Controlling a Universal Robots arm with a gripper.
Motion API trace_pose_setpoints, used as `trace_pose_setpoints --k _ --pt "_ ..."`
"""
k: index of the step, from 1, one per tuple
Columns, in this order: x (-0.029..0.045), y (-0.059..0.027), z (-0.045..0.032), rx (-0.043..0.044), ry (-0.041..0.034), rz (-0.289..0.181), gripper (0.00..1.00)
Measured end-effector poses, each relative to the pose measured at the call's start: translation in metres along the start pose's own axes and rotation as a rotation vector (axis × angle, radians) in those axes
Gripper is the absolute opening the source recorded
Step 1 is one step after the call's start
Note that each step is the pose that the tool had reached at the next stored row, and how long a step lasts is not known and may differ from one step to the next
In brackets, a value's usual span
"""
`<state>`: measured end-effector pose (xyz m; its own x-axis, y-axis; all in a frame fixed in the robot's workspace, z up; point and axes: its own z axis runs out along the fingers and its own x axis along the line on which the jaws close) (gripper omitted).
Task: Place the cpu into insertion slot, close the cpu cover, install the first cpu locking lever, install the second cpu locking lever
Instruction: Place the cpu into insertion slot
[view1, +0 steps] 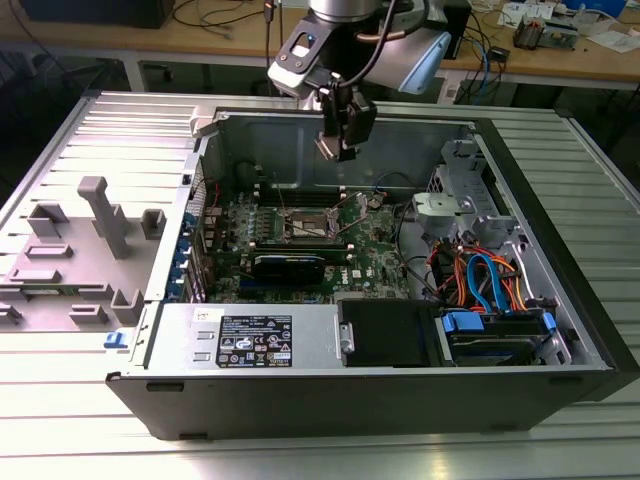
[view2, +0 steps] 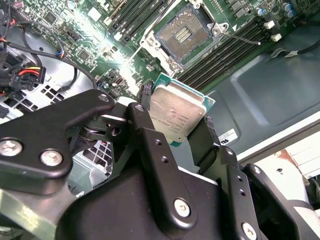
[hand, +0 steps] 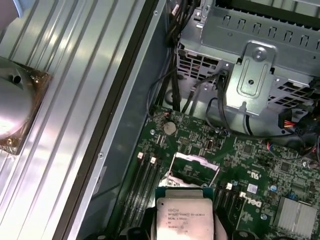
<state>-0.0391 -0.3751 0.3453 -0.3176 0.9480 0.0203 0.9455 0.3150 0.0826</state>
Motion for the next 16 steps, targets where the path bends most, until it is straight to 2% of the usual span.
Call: trace_pose_setpoints --k 9,14,16 --pt "-0.0005 -0.0003 0.0012 -0.0008 -0.0046 0.058 0.55" --pt "-0.0019 -0.0011 0.0047 -0.0012 -0.0066 0.082 0.55" --pt "-0.0019 -0.0013 0.007 0.0004 -0.0081 0.105 0.55"
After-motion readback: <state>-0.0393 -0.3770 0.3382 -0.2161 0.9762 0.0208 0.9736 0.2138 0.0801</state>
